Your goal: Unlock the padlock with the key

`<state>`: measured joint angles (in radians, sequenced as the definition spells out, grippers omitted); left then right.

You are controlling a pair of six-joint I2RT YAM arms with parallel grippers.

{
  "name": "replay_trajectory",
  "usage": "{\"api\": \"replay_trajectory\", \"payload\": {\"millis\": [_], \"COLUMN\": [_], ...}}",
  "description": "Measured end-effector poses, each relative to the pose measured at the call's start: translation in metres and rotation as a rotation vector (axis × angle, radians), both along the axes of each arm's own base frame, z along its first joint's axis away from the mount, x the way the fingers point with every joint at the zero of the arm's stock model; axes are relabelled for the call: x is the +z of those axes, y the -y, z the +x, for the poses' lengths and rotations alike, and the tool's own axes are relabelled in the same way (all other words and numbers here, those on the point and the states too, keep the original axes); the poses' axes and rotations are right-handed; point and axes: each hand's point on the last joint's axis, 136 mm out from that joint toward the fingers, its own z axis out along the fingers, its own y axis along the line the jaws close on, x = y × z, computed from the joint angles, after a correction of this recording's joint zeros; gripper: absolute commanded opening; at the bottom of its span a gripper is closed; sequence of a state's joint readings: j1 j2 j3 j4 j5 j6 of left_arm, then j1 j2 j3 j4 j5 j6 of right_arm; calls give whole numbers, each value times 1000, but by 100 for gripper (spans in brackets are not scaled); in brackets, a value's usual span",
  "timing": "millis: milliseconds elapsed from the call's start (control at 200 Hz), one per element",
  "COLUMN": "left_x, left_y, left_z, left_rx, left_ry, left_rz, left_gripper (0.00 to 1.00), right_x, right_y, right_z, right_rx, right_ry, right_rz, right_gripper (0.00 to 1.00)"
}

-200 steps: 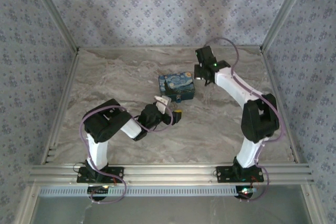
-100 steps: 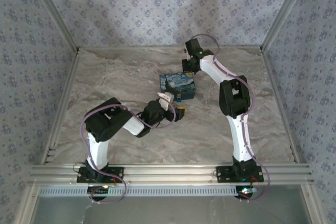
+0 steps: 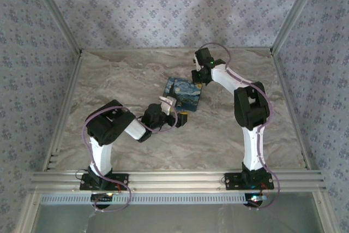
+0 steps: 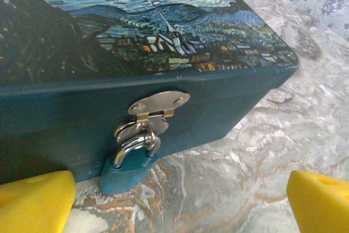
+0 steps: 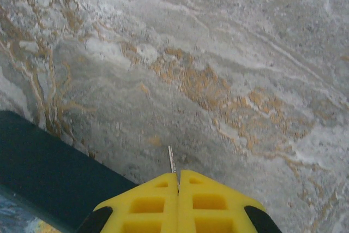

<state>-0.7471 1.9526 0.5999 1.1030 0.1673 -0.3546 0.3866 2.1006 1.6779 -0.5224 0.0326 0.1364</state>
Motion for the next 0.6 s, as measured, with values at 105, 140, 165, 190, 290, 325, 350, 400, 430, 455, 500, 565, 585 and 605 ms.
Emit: {"api": "replay_trajectory", "payload": {"millis": [105,140,165,190,290,325,350,400,430,455,500,565,585,605], "left_x": [1,1,1,1,2,3,4,5,6,7,9,11,13,13], "left_y": [-1,-1,0,0,1,1,2,3,4,4,5,7,9,10], "left_z": [-2,-2,-3,-3,-3,-3,-2,-1,-1,-1,-1,-3,-3,-4], "left_rx": [-16,-19,-20,-23,-38,-45,-49,-58,-64,-70,-79,-101,-109,-115], "left_ry": [-7,-8,-8,-9,-19,-27,-34,-49,-59,-67,-84,-111,-123,-133], "left_rz": [-2,-2,-3,-3,-16,-27,-35,-52,-64,-73,-90,-116,-127,-135], "left_gripper": [100,100,100,100,99,100,100,100,100,100,99,99,99,98], "right_x": [0,0,0,0,1,2,2,3,3,3,3,3,4,4], "right_y": [0,0,0,-1,-3,-3,-3,-4,-3,-4,-4,-5,-6,-7], "right_z": [-4,-4,-3,-3,-3,-2,-2,-1,-1,0,0,-1,-1,-1], "right_rx": [0,0,0,2,4,4,4,3,2,2,2,4,5,6], "right_ry": [10,14,17,20,30,34,37,42,44,46,48,51,53,54], "right_rz": [-8,-11,-13,-15,-23,-26,-27,-29,-31,-32,-34,-36,-36,-37], "right_gripper": [0,0,0,0,0,0,0,0,0,0,0,0,0,0]}}
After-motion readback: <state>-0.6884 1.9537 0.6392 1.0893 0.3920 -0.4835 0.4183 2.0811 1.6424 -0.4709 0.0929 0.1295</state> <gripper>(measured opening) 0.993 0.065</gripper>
